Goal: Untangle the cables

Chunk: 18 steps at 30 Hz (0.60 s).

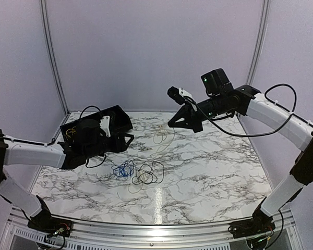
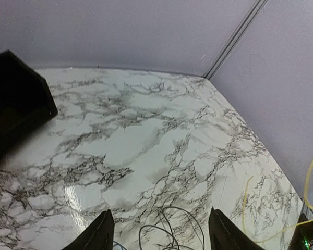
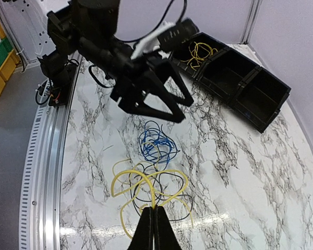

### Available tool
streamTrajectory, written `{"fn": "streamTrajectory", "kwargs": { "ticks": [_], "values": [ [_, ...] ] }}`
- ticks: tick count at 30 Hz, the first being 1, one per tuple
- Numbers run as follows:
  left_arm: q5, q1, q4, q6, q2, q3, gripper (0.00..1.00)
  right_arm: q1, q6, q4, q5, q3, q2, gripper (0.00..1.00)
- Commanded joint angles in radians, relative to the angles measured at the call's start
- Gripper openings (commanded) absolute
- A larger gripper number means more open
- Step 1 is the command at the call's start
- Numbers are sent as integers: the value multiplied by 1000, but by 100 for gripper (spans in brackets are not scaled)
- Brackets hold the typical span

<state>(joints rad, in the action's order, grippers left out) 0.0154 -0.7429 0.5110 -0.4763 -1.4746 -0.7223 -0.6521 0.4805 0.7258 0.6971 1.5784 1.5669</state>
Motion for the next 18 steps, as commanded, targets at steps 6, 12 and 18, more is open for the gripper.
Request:
{"fn": "streamTrajectory", "kwargs": {
  "ticks": [6,12,18],
  "values": [
    [-255,-41,2,224,152,-76,67,5,-3,-66,-87,-23,11,0],
    [-447,-76,3,183,77,-183,70,0,-12,-72,-122,-23,38,0],
    [-432,-99,3,108,-17,-253,69,-18,-11,-80,-130,-39,36,0]
  ]
}}
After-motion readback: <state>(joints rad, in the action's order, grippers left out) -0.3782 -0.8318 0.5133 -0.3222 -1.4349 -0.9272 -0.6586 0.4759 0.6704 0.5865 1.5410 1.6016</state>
